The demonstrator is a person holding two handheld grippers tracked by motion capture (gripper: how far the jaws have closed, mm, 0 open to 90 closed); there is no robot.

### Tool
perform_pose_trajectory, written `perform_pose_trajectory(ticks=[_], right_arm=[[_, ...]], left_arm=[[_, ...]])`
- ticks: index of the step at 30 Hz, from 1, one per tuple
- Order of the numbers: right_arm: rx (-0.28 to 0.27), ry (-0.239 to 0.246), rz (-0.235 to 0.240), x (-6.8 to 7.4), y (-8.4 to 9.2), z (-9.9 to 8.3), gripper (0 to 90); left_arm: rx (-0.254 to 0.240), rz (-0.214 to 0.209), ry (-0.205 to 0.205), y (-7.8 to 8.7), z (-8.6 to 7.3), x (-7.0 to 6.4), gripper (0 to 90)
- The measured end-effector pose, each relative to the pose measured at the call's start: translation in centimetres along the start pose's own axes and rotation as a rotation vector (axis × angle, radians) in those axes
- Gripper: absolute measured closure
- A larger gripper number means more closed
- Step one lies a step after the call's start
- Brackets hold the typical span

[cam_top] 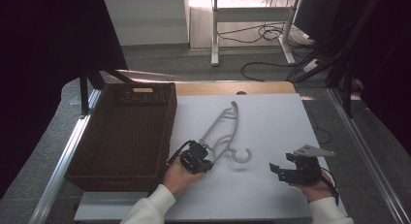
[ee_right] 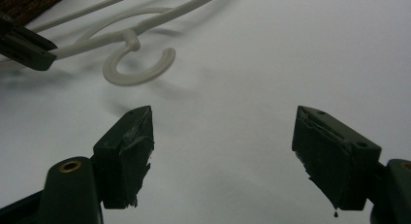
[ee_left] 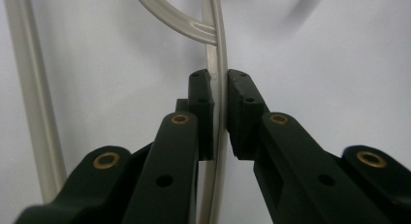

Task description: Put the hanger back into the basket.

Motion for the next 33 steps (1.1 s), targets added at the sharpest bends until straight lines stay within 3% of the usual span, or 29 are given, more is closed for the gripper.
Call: perform_pose_trajectory(ticks=[11, 19, 33], right_arm=[[-0.011, -0.009, -0.013, -0.4, 0.2, 0.1, 23.5], [-0.026, -0.011, -0.024, -0.7, 0.4, 0.3, 23.7], [-0.041, -0.016, -0.036, -1.0, 0.6, 0.5, 23.9]], left_arm=[[-0.139, -0.045, 0.003, 2.6, 1.4, -0.9, 82.1], [-0.224, -0.055, -0.007, 5.1, 2.5, -1.5, 82.3], [-0.334, -0.074, -0.021, 9.1, 3.7, -2.2, 82.5]])
Point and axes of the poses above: each handheld gripper's, and its own axes: y roughly backward along the jaws, z roughly out of its top, x roughly to its left, the point moved 8 cm from there along -y, roughly forward along the jaws, and after that the axes turned 12 degrees about -z, right-handed, at the moved point
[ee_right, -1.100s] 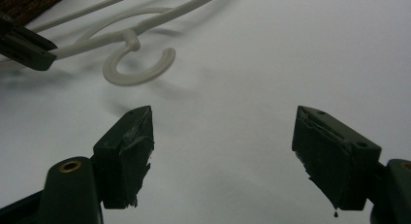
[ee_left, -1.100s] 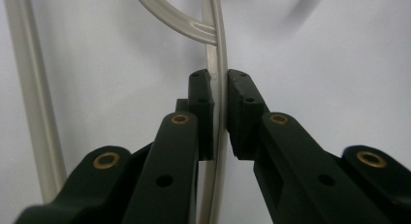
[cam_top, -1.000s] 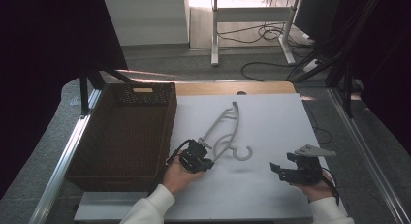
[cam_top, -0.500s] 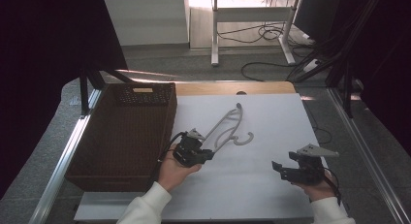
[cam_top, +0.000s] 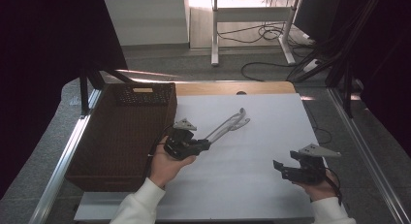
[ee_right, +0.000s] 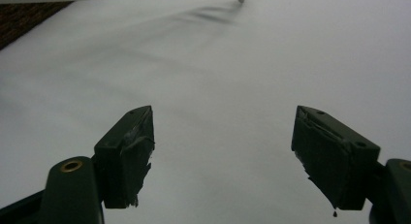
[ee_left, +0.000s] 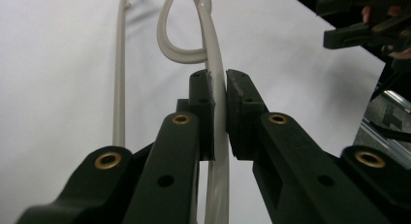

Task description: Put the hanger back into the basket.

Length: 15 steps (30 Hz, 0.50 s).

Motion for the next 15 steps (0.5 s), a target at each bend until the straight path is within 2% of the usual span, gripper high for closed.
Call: perform_pose_trajectory(ticks=[15], right_arm=[[-0.006, -0.002, -0.002, -0.1, 0.0, 0.1, 23.9]], left_arm=[[-0.068, -0.024, -0.026, 3.6, 1.7, -0.9, 82.5]])
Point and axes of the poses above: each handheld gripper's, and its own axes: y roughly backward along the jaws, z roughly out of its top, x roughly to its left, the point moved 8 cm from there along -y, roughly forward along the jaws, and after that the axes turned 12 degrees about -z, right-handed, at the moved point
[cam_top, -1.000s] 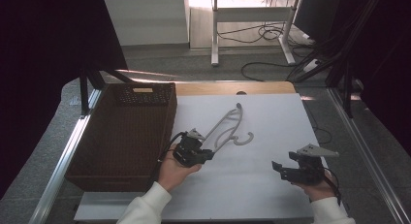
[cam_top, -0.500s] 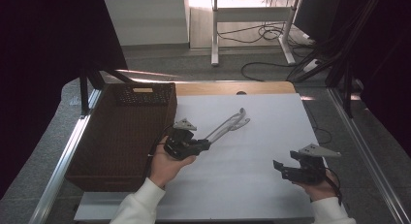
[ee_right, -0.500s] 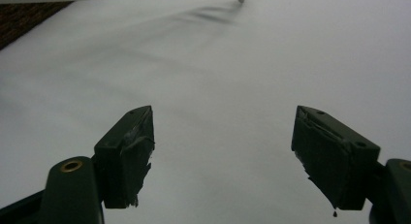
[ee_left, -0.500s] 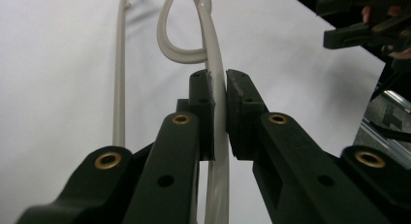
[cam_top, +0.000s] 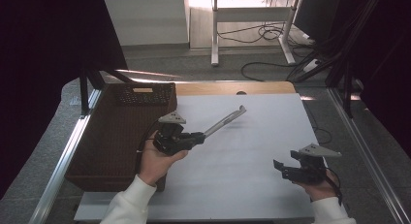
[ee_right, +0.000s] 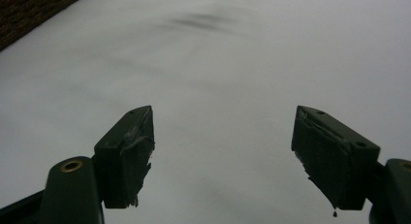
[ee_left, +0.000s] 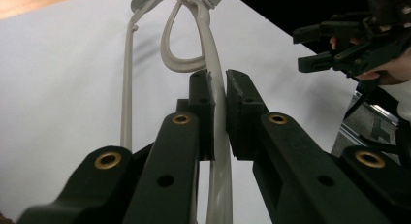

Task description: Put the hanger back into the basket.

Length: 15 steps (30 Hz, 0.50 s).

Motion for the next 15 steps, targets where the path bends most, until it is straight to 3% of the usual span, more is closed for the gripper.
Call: perform_pose_trajectory(ticks=[15], right_arm=[[0.003, -0.001, -0.001, 0.0, 0.0, 0.0, 23.9]], left_arm=[[-0.046, -0.008, -0.021, 3.3, 0.7, -0.1, 82.5]])
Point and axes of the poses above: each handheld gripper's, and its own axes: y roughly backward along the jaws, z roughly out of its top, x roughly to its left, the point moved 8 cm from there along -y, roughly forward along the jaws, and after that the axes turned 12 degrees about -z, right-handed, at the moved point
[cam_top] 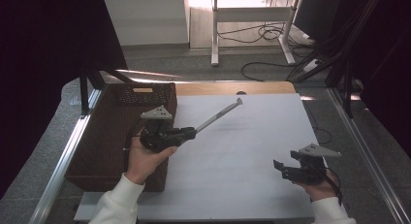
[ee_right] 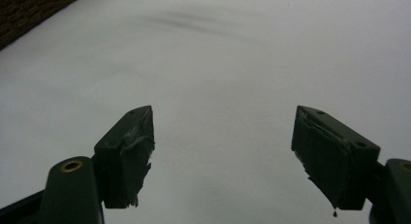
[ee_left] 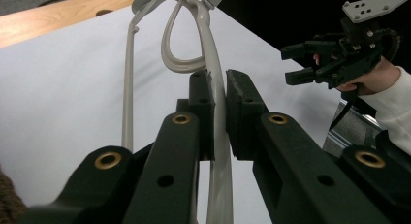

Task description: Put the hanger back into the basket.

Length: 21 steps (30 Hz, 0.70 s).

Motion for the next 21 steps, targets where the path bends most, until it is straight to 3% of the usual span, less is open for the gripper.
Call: perform_pose_trajectory(ticks=[11, 21], right_arm=[[0.002, 0.002, -0.001, 0.0, -0.1, 0.0, 23.9], [0.003, 0.001, 0.0, 0.0, -0.1, 0.0, 23.9]], left_arm=[[-0.046, 0.0, -0.013, 2.9, 0.6, 0.0, 82.4], [-0.086, 0.0, 0.002, 5.2, 0.5, 0.4, 82.4]])
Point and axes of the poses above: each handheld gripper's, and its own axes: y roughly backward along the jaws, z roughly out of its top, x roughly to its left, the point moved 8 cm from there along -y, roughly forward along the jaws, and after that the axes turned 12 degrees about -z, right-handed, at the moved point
